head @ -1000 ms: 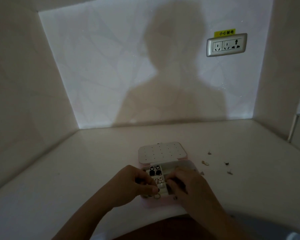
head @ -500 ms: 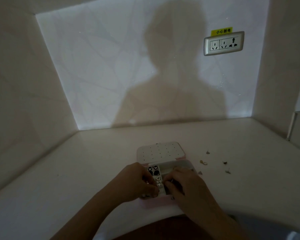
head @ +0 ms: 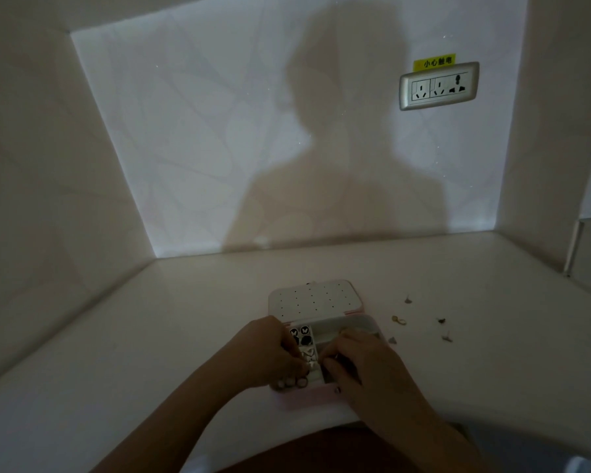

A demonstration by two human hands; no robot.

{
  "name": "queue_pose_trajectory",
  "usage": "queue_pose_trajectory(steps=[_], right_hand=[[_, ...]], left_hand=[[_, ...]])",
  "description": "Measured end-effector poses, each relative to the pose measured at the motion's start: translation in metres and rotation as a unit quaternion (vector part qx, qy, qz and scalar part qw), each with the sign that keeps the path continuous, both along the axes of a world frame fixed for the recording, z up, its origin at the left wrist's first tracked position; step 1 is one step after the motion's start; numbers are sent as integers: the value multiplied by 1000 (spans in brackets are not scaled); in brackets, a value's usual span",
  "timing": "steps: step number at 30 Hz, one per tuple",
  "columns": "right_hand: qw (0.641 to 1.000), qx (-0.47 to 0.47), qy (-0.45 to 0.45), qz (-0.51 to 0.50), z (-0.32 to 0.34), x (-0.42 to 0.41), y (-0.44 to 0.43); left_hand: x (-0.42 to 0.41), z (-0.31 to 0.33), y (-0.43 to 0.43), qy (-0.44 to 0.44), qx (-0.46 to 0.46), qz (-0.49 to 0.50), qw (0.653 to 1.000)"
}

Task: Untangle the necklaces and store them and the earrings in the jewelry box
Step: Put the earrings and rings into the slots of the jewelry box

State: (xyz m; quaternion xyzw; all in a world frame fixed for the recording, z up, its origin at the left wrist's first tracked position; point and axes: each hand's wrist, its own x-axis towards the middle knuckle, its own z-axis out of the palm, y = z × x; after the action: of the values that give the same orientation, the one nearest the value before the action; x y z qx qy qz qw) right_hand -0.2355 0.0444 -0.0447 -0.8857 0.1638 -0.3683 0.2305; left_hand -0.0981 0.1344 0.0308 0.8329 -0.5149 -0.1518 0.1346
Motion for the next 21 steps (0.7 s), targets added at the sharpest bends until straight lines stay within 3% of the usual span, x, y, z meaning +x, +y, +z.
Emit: queue_pose_trajectory(steps=[21], right_hand=[[1000,-17,14,-2,2,-3,1]], left_hand=[[9,11,-4,75,59,-6,995]])
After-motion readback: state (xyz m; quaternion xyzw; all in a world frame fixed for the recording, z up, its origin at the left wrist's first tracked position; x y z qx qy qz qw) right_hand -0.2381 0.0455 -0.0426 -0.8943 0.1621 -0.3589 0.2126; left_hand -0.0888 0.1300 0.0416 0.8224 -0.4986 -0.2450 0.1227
